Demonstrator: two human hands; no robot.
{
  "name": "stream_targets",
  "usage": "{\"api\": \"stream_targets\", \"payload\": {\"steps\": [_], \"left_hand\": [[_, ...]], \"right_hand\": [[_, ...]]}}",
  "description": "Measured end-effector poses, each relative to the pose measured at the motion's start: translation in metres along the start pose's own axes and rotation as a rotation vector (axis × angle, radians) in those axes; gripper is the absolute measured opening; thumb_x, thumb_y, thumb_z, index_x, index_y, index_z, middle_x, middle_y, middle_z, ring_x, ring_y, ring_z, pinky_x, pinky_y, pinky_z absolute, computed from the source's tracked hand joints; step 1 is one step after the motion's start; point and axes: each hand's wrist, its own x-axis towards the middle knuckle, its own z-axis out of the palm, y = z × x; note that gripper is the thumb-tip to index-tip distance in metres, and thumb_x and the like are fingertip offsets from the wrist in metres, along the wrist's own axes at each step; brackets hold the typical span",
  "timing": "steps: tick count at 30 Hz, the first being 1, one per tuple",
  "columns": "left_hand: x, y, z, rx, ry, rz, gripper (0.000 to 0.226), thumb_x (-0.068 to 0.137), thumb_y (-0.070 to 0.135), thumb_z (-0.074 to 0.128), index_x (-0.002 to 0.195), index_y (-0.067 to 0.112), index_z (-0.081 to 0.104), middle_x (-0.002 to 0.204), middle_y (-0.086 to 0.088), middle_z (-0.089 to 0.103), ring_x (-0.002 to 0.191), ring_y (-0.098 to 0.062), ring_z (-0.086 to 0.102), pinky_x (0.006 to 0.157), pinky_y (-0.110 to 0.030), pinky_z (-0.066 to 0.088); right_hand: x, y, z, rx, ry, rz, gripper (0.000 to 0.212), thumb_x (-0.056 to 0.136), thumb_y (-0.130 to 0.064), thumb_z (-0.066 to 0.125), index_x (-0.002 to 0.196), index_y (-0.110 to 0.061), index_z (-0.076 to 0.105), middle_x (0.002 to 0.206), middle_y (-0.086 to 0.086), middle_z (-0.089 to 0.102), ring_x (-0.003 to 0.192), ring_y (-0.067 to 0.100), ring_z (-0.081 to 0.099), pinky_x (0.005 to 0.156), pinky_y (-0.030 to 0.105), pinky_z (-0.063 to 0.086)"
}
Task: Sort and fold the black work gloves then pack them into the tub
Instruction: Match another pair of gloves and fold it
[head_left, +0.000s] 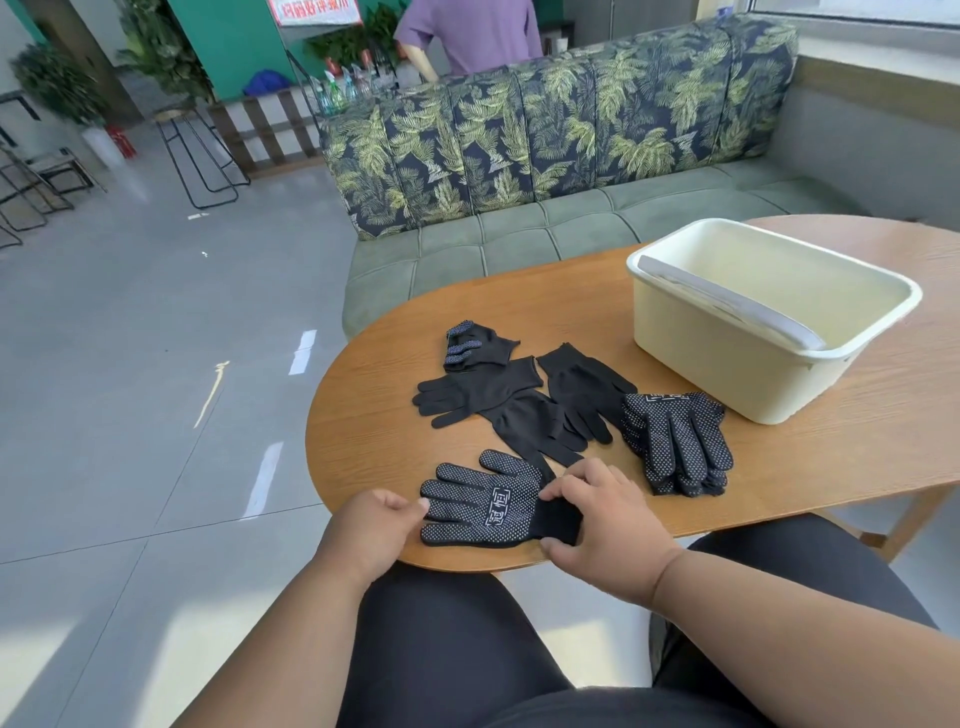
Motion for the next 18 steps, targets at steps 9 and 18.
{"api": "stream_targets", "payload": {"steps": [9, 18], "left_hand": [[-0.004, 0.009, 0.013, 0.15, 0.07, 0.052, 0.019, 0.098, 0.042, 0.066, 0.086, 0.029, 0.073, 0.087, 0.01, 0.074, 0.086, -0.013, 0.067, 0.078, -0.029, 0.053], [0.0, 0.016, 0.008, 0.246, 0.1, 0.072, 0.025, 0.1, 0.051, 0.056, 0.104, 0.029, 0.068, 0.098, 0.011, 0.071, 0.092, -0.015, 0.065, 0.082, -0.033, 0.054]], "right_hand": [[0.001, 0.0, -0.003, -0.094, -0.021, -0.028, 0.053, 0.075, -0.068, 0.055, 0.12, -0.04, 0.065, 0.123, -0.015, 0.05, 0.117, 0.015, 0.047, 0.102, 0.033, 0.036], [-0.003, 0.001, -0.006, -0.124, -0.009, -0.044, 0.052, 0.076, -0.068, 0.055, 0.12, -0.041, 0.063, 0.121, -0.012, 0.052, 0.116, 0.017, 0.049, 0.099, 0.036, 0.039]]}}
